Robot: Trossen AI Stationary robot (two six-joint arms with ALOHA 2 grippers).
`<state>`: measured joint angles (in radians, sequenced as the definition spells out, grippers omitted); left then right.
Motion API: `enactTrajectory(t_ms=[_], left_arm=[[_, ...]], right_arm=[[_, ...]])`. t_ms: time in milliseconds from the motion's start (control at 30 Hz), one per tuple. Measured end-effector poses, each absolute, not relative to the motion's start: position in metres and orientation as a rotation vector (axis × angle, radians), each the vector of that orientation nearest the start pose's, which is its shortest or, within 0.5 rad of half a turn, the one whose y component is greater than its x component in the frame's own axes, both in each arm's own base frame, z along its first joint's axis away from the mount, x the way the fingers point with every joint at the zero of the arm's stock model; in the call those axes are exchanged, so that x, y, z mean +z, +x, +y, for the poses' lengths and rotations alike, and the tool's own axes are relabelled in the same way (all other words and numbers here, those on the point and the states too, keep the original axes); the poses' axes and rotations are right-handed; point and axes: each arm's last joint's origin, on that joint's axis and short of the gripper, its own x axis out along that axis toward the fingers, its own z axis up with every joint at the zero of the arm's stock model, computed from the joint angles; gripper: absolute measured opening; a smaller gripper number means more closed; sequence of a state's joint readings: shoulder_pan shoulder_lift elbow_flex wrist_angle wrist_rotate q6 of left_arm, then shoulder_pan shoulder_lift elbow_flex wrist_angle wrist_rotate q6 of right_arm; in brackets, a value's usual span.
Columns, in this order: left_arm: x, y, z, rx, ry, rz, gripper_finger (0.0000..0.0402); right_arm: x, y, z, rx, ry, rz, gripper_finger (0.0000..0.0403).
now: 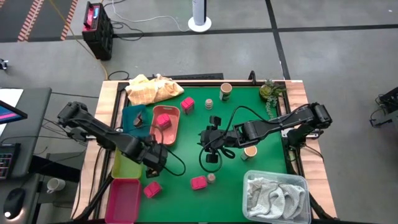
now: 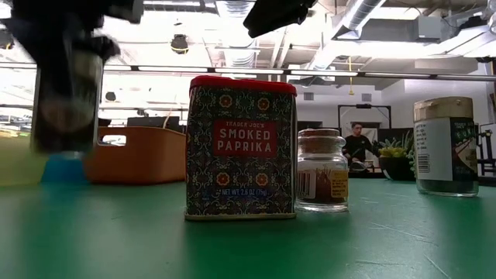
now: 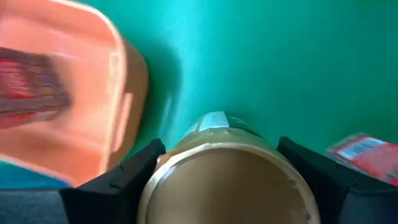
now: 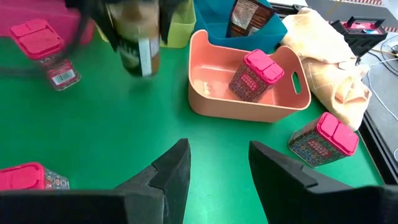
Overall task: Sort spices by type
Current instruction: Put the bottom left gold seasoning bottle into the yellow bin
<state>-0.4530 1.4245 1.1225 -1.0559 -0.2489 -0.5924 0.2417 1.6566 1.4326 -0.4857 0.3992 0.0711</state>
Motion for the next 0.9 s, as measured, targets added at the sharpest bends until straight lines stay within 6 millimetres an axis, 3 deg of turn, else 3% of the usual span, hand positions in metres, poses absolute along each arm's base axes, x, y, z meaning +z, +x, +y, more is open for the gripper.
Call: enactTrajectory(t_ms=[200, 433, 700, 900], left_arm=[[0.297, 0.203, -0.103, 0.244, -0.137, 1.177, 0.0269], [0.313, 0.155, -0.110, 0.325, -0.200, 1.177, 0.0269], [0.309, 0.126, -0.128, 0.314, -0.211, 1.248, 0.0269], [0.278, 0.109, -0.136, 0.350, -0.254, 1.273, 0.0269]], right_arm=[[0.308, 0.358, 0.077, -0.174, -0.159, 0.677, 0.0191], [0.308, 0.357, 0.079, -0.167, -0.165, 0.680, 0.0191], [0.310, 0.359, 0.079, -0.166, -0.164, 0.656, 0.0191], [0.310, 0.359, 0.081, -0.161, -0.165, 0.653, 0.0191]])
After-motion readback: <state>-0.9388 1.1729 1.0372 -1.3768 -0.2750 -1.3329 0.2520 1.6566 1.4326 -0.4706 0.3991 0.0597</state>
